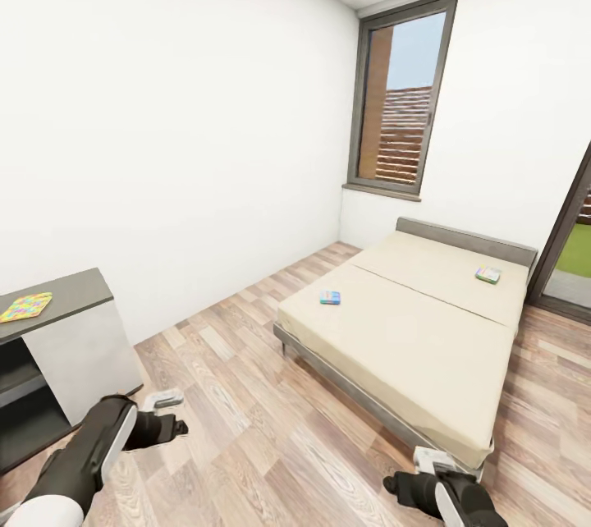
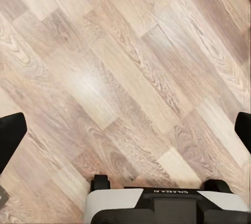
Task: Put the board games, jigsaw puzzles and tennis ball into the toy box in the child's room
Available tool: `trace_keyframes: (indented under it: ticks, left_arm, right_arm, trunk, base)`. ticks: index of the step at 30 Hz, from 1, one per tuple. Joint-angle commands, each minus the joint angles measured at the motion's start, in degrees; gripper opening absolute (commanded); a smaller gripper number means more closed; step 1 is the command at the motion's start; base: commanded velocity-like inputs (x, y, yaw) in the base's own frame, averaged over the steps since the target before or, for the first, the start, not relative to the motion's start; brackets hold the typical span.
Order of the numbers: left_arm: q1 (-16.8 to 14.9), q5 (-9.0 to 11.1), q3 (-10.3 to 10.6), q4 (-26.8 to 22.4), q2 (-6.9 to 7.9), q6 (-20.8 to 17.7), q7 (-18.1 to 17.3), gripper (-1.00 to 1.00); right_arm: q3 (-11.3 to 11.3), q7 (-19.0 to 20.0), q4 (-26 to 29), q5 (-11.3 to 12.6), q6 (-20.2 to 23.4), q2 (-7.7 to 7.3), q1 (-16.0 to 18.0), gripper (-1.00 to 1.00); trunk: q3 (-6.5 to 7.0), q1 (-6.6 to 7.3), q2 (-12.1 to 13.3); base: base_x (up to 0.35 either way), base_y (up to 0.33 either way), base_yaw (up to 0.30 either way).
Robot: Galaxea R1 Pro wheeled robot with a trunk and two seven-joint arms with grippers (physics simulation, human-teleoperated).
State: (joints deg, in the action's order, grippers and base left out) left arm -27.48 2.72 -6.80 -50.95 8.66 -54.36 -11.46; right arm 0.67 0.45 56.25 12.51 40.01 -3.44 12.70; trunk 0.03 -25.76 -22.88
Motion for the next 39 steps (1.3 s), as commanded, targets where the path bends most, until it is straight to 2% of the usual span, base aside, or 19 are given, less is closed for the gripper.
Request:
trace_keyframes:
  ticks: [1,2,5,6,10,15,27,36,39]
  left_arm:
    - [0.11,0.23,-0.12,-2.14,0.22,-1.50,-1.21,1.00]
    - [0.17,0.22,-0.12,-3.07,0.34,-1.95,-1.96,1.00]
    - [0.37,0.10,-0.10,-6.45,1.12,-3.27,-7.22,1.00]
    - [0.43,-0.07,-0.13,-7.62,1.67,-3.54,-10.48,1.00]
    - [0.48,0.00,-0.09,-7.91,2.36,-3.30,-11.46,1.00]
    - [0.50,0.13,0.07,-7.92,2.61,-2.99,-11.87,1.00]
    - [1.05,0.17,0.03,-9.71,2.52,-2.18,-13.17,1.00]
    - [1.69,0.31,-0.01,-10.90,2.35,-2.18,-13.28,1.00]
    - [1.72,0.28,0.07,-11.35,2.28,-2.19,-13.31,1.00]
  right_arm:
    - [0.05,0.06,0.80,0.15,0.42,0.04,-0.19,1.00]
    - [0.05,0.06,1.06,0.15,0.47,0.05,-0.27,1.00]
    - [-0.01,0.08,1.74,0.15,0.52,0.16,-0.56,1.00]
    - [0.02,0.10,1.89,0.15,0.32,0.60,-0.50,1.00]
    - [0.03,0.09,1.88,0.22,0.13,1.07,-0.48,1.00]
    - [0.00,-0.19,1.87,0.10,0.00,2.58,-0.46,1.00]
    - [0.06,0.17,4.20,0.43,0.77,3.53,-0.40,1.00]
    - [0.23,0.05,23.07,3.40,12.98,4.19,-0.44,1.00]
    - [0.89,0.17,25.62,3.90,14.45,3.91,-0.46,1.00]
  trunk:
    - [-0.03,-0.03,-0.04]
    - [-0.03,-0.03,-0.04]
    - [-0.03,-0.03,-0.04]
    - [-0.03,-0.03,-0.04]
    - [-0.03,-0.03,-0.04]
    - [-0.03,-0.03,-0.04]
    - [-0.03,-0.03,-0.04]
    - [-0.16,-0.03,-0.04]
    - [-0.23,-0.03,-0.04]
  base:
    - [0.000,0.000,0.000]
    - [0.000,0.000,0.000]
    - [0.000,0.000,0.000]
    - [0.000,0.000,0.000]
    - [0.000,0.000,0.000]
    - [0.000,0.000,-0.075]
    - [0.000,0.010,-0.234]
    - [0.010,0.088,-0.043]
    - [0.022,0.037,-0.008]
